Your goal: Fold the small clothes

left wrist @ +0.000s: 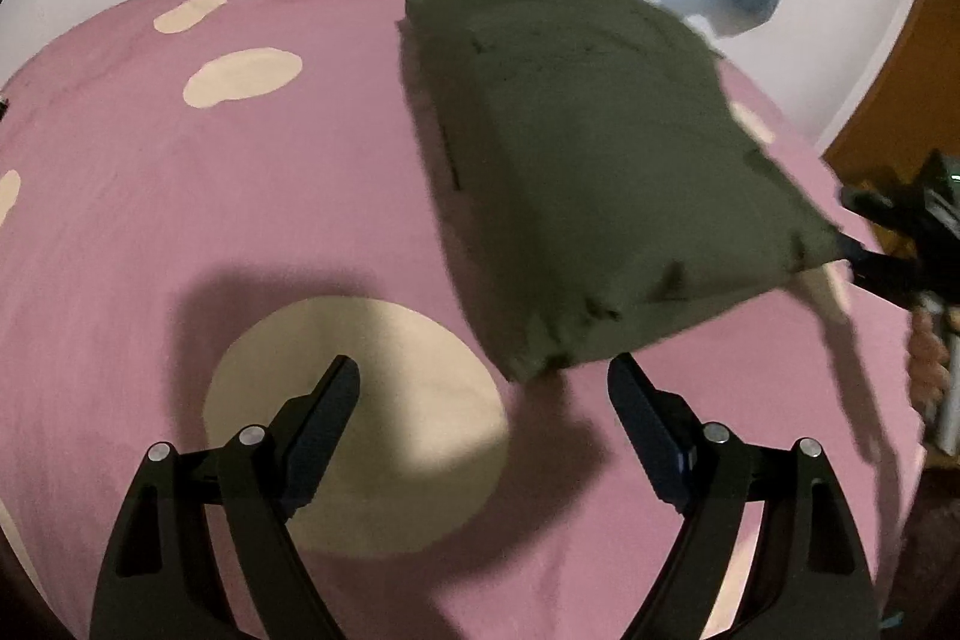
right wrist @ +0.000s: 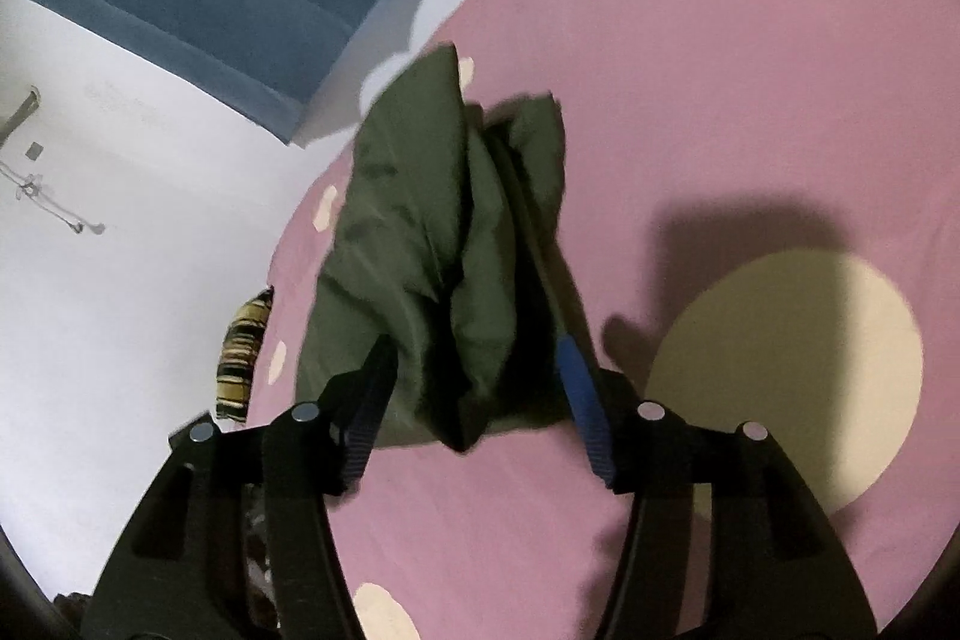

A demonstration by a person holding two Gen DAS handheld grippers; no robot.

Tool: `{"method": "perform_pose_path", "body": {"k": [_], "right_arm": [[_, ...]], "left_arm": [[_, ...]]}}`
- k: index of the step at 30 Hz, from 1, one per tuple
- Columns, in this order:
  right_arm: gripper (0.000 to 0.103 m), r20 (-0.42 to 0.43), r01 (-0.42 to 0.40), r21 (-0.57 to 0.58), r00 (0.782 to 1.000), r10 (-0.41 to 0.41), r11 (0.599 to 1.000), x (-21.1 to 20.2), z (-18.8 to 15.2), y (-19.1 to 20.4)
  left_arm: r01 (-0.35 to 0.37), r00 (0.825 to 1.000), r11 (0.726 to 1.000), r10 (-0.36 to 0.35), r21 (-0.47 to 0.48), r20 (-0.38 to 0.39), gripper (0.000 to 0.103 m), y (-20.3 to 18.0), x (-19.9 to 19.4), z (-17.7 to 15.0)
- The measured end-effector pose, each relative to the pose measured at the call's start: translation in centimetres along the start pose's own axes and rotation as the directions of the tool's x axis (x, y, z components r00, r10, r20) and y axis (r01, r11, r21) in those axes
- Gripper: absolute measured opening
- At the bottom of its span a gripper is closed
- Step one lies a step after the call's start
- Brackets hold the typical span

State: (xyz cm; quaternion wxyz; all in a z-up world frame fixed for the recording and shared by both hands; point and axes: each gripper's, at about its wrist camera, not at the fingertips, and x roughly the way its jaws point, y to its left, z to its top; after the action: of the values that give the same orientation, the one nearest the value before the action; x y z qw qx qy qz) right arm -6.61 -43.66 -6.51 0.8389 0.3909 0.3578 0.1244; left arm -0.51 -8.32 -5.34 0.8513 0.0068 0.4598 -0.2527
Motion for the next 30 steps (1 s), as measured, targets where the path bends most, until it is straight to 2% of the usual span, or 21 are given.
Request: {"method": "perform_pose_path", "body": {"k": [4, 8, 10, 15, 19, 20, 21, 22, 23, 24, 26, 30], "right_arm": [[0.061, 0.01, -0.011, 0.003, 1.0, 0.011, 1.0, 1.1, 2.5, 0.3], [0.061, 0.017, -0.045, 0.015, 0.999, 0.045, 0.999, 3.7, 6.3, 0.8], [0.062, 0.022, -0.071, 0.041, 0.997, 0.07, 0.997, 5.2, 8.1, 0.6], [0.062, 0.016, -0.073, 0.075, 0.997, 0.072, 0.995, 9.1, 12.2, 0.2], [0.061, -0.048, -0.118, 0.083, 0.991, 0.123, 0.99, 12.3, 13.9, 0.4], [0.038, -0.072, -0.123, 0.067, 0.989, 0.128, 0.99, 13.0, 14.1, 0.7], [0.022, -0.094, -0.103, 0.02, 0.99, 0.104, 0.995, 13.6, 14.3, 1.6], [0.019, -0.098, -0.047, -0.042, 0.994, 0.042, 0.998, 13.9, 14.6, 2.4], [0.013, -0.097, -0.033, -0.074, 0.995, 0.025, 0.997, 13.8, 14.9, 2.8], [0.001, -0.084, -0.033, -0.094, 0.996, 0.025, 0.995, 13.6, 15.2, 3.2], [0.001, -0.063, -0.055, -0.081, 0.997, 0.05, 0.995, 13.2, 15.8, 3.0], [0.001, -0.101, 0.003, -0.039, 0.995, -0.007, 0.999, 14.8, 15.4, 0.9]], "left_arm": [[0.052, 0.995, 0.998, -0.049, -0.028, 0.087, 0.084, 0.3, -2.6, 1.8], [0.026, 0.992, 0.999, -0.023, -0.023, 0.125, 0.084, 0.1, -1.8, 5.6], [0.014, 0.993, 1.0, -0.012, -0.022, 0.115, 0.084, 0.0, -0.5, 7.4], [-0.03, 0.996, 0.999, 0.031, -0.012, 0.09, 0.084, -0.2, 3.0, 10.4], [-0.011, 0.997, 0.998, 0.015, -0.054, 0.077, 0.084, 0.5, 4.3, 11.9], [-0.01, 0.997, 0.998, 0.015, -0.059, 0.076, 0.084, 0.7, 4.5, 12.2], [-0.014, 0.997, 0.998, 0.018, -0.059, 0.074, 0.084, 0.7, 4.7, 12.4], [-0.021, 0.997, 0.998, 0.025, -0.055, 0.073, 0.084, 0.8, 5.0, 12.7], [-0.024, 0.997, 0.998, 0.027, -0.051, 0.072, 0.084, 0.8, 5.1, 12.7], [-0.024, 0.997, 0.999, 0.027, -0.047, 0.071, 0.085, 0.9, 5.3, 12.8], [-0.018, 0.997, 0.999, 0.021, -0.036, 0.068, 0.087, 0.9, 5.7, 13.0], [-0.036, 0.998, 0.999, 0.038, -0.027, 0.06, 0.088, 0.6, 6.5, 12.9]]}}
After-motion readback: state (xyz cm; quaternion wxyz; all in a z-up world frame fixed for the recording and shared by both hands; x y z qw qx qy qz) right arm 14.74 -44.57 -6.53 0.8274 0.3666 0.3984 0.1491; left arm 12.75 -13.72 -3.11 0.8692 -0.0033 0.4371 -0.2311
